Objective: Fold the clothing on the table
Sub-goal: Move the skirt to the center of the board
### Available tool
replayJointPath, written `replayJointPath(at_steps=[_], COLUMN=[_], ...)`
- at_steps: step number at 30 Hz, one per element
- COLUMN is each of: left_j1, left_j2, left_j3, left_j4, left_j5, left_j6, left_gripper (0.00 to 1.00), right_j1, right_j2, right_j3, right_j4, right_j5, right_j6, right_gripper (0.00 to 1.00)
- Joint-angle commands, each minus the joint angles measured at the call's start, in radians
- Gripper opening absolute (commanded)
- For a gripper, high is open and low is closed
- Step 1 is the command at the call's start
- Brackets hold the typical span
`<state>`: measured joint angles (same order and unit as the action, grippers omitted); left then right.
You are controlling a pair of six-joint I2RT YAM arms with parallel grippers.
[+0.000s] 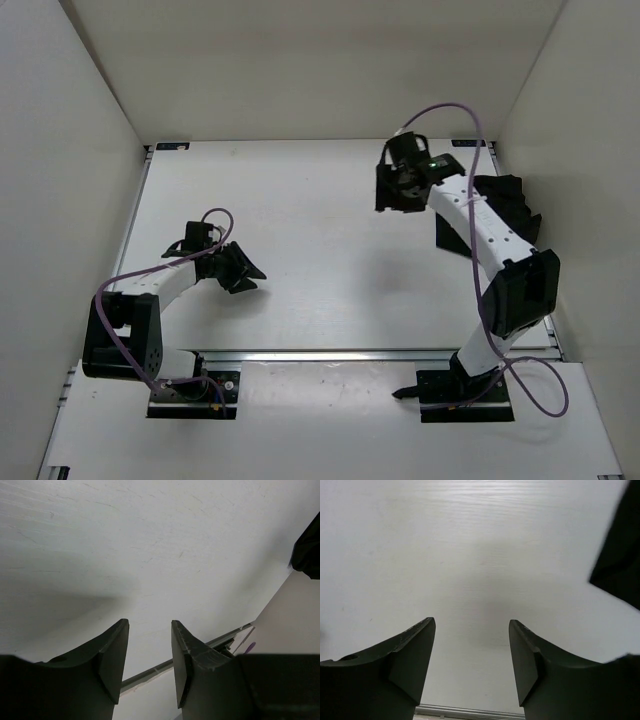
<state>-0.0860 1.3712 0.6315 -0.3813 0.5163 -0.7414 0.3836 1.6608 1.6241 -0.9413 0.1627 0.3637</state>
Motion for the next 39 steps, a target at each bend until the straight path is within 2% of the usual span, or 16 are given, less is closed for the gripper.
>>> replayJointPath(at_steps=[1,4,6,7,9,13,22,23,24,25,29,30,33,34,36,39], left_j1=[-0.001,-0.001,-0.008,-0.011,-0.024,-0.041,-0.041,-0.04,-0.041,-0.041,-0.044,-0.044,-0.035,-0.025,0.003,0.046], left_j2=[-0.017,-0.023,-0.018,-0.012,-0.004,0.025,0.032,0.031,0.026,0.025,0.026,0.029,0.023,0.014,-0.018,-0.086], left_j3=[-0.006,-0.009,-0.001,-0.006,-0.006,-0.012,0.0,0.0,0.0,-0.004,0.0,-0.001,0.011,0.013,0.023,0.063], left_j4=[0.012,0.013,0.018,0.015,0.033,0.056,0.045,0.047,0.048,0.045,0.056,0.053,0.05,0.047,0.029,0.009], left_j5=[0.014,0.013,0.016,0.016,0.016,0.019,0.011,0.014,0.013,0.013,0.014,0.016,0.027,0.03,0.013,-0.009], left_j6=[0.007,0.004,-0.007,-0.006,-0.016,-0.026,-0.019,-0.027,-0.027,-0.02,-0.033,-0.035,-0.032,-0.03,-0.026,-0.016], left_gripper=[0.51,0.5,0.51,0.51,0.51,0.51,0.51,0.51,0.5,0.51,0.51,0.51,0.51,0.51,0.51,0.51], right_j1=[0.049,-0.032,-0.168,-0.213,-0.361,-0.495,-0.512,-0.509,-0.503,-0.49,-0.393,-0.388,-0.283,-0.237,-0.178,-0.13], right_j2=[0.011,-0.002,-0.013,-0.016,-0.029,0.048,0.266,0.266,0.267,0.257,0.115,0.087,0.076,0.086,0.074,-0.002], right_j3=[-0.022,-0.078,-0.133,-0.173,-0.217,-0.237,-0.145,-0.141,-0.135,-0.124,-0.11,-0.08,0.143,0.265,0.395,0.43], right_j4=[0.084,0.079,0.098,0.117,0.136,0.165,0.153,0.163,0.167,0.174,0.257,0.275,0.213,0.193,0.153,0.22], right_j5=[-0.011,-0.028,-0.041,-0.045,-0.048,0.017,0.07,0.087,0.093,0.078,-0.066,-0.154,-0.403,-0.46,-0.512,-0.6], right_j6=[0.001,-0.005,-0.025,-0.041,-0.071,-0.118,-0.114,-0.112,-0.111,-0.115,-0.149,-0.169,-0.202,-0.201,-0.183,-0.102], right_gripper=[0.58,0.57,0.6,0.69,0.7,0.71,0.67,0.49,0.06,0.0,0.0,0.0,0.0,0.0,0.0,0.0])
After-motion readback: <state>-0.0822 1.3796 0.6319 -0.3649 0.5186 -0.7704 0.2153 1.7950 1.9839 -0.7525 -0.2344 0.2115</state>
